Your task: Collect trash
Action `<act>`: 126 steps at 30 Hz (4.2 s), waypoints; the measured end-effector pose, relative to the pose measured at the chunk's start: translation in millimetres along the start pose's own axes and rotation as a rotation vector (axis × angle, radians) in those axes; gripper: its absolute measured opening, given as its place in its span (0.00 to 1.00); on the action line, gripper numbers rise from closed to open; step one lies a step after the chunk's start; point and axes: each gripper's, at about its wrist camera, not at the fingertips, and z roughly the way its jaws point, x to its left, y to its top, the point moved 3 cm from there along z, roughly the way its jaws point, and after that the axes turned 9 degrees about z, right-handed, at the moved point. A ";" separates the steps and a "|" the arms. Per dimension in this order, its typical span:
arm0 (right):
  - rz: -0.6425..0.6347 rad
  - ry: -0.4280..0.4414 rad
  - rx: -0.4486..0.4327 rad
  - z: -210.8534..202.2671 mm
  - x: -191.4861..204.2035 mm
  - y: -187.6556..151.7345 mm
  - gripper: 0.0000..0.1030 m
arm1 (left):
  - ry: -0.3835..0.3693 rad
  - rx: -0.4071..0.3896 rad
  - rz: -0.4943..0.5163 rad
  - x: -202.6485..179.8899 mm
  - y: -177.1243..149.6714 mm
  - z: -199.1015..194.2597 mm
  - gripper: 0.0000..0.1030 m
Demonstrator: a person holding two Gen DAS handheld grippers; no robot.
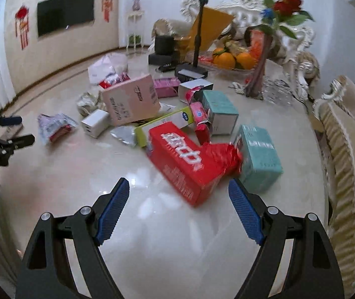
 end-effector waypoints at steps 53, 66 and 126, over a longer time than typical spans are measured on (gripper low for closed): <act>0.288 0.181 -0.080 -127.5 93.2 -88.5 0.34 | -0.269 -0.183 0.107 -33.2 -70.1 -107.1 0.41; 0.363 0.162 0.288 -92.2 139.5 -236.2 0.34 | -0.459 0.173 0.233 -120.1 -222.3 -73.1 0.41; 0.367 -0.226 -0.020 2.6 -105.8 26.0 0.71 | -0.091 -0.004 0.009 12.8 73.7 64.8 0.90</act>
